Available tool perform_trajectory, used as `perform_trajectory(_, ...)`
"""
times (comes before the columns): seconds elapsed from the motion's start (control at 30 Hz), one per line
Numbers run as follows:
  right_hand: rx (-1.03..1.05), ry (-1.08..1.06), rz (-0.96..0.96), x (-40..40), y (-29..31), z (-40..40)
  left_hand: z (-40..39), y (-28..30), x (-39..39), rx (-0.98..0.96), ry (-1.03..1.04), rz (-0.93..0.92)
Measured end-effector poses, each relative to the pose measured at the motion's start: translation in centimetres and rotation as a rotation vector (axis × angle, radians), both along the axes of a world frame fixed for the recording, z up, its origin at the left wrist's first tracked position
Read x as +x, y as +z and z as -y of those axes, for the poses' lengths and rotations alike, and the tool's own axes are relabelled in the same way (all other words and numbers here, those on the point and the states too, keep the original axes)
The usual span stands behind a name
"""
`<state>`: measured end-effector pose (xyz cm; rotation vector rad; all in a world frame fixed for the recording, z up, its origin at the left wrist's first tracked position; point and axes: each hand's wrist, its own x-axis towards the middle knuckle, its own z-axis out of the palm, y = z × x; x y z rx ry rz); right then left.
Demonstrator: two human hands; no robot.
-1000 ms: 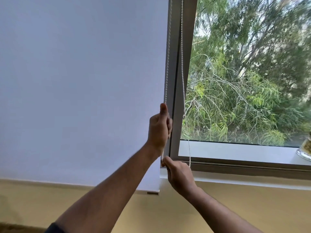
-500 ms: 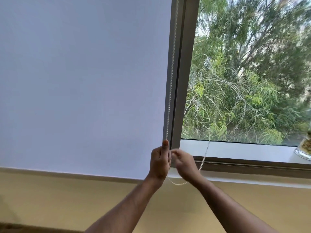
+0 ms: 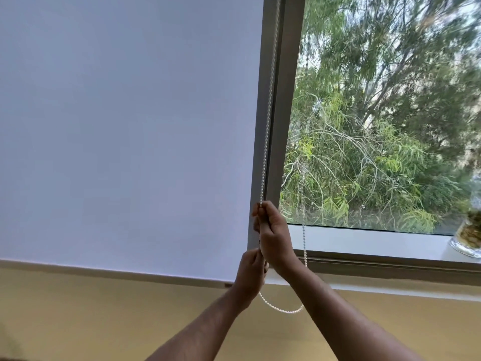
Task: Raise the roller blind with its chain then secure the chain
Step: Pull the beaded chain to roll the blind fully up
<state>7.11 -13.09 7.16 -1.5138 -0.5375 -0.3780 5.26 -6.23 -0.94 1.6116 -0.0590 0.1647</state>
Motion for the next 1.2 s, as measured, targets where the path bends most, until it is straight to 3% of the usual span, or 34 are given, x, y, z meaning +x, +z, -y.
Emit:
perform_trajectory(0.17, -0.214, -0.107, 0.045, 0.0, -2.5, 0.5, -3.5, -1.0, 0.4, 0.194, -0.053, -0.097)
perform_trajectory(0.37, -0.33, -0.115, 0.057, -0.8, -6.5, 0.8, -5.3, 6.5, 1.7, -0.089, 0.078, 0.043)
perform_trajectory(0.63, -0.481, -0.128, 0.002, -1.5, -12.3, 1.1, -3.1, 18.1, 0.6, -0.235, -0.211, 0.224)
perform_trajectory(1.0, -0.88, -0.159, -0.094, 0.2, -11.6, 3.3, -0.9, 14.7, 0.3, -0.172, -0.078, 0.305)
perform_trajectory(1.1, -0.824, -0.093, -0.132, 0.3, -10.8, 3.4, -1.0, 13.2, 0.1, -0.154, -0.044, 0.286)
perform_trajectory(1.2, -0.508, -0.107, -0.229, 0.8, -8.1, 3.4, -1.1, 12.1, -0.1, -0.136, -0.027, 0.272)
